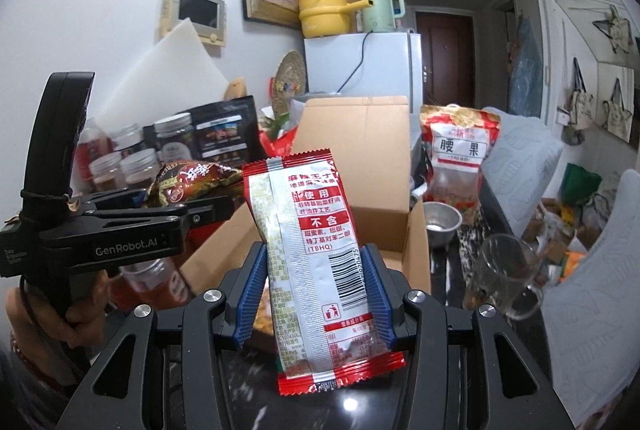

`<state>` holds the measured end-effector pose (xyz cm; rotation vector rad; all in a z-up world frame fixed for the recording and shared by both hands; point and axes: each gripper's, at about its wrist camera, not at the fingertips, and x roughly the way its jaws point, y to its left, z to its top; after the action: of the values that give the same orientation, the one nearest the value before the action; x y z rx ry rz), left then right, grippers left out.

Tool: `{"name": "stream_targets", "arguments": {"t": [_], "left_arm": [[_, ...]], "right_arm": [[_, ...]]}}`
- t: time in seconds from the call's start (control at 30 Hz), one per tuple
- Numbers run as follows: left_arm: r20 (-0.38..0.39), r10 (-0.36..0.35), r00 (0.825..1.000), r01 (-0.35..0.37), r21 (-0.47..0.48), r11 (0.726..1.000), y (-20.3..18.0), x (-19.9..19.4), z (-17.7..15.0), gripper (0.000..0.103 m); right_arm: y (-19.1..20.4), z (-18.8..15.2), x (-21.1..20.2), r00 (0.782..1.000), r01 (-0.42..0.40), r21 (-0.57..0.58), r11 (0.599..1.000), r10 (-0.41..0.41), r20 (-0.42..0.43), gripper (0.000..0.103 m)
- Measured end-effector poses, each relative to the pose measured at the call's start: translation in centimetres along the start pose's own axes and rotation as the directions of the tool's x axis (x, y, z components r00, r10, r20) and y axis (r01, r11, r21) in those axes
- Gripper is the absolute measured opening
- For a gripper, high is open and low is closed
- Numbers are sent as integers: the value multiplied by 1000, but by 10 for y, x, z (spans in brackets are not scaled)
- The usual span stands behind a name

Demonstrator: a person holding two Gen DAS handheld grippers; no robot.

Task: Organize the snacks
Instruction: 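Lift and carry the cereal and strip packets over the cardboard box with both grippers, then lower both packets into the box and open both grippers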

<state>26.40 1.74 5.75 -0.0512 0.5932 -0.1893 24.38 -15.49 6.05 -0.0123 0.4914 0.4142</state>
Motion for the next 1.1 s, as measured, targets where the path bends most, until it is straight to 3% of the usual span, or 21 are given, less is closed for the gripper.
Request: {"name": "stream_targets", "arguments": {"t": [0.57, 0.9, 1.1], "left_arm": [[-45, 41, 998, -39, 51, 998, 2, 90, 27, 63], [-122, 44, 992, -35, 76, 996, -1, 133, 26, 63], [-203, 73, 976, -51, 112, 992, -4, 160, 18, 63]], "right_arm": [[-27, 23, 88, 999, -1, -11, 1000, 0, -46, 47], [-49, 21, 128, 993, 19, 29, 999, -15, -116, 47], [-59, 14, 142, 985, 48, 37, 998, -42, -169, 47]]}}
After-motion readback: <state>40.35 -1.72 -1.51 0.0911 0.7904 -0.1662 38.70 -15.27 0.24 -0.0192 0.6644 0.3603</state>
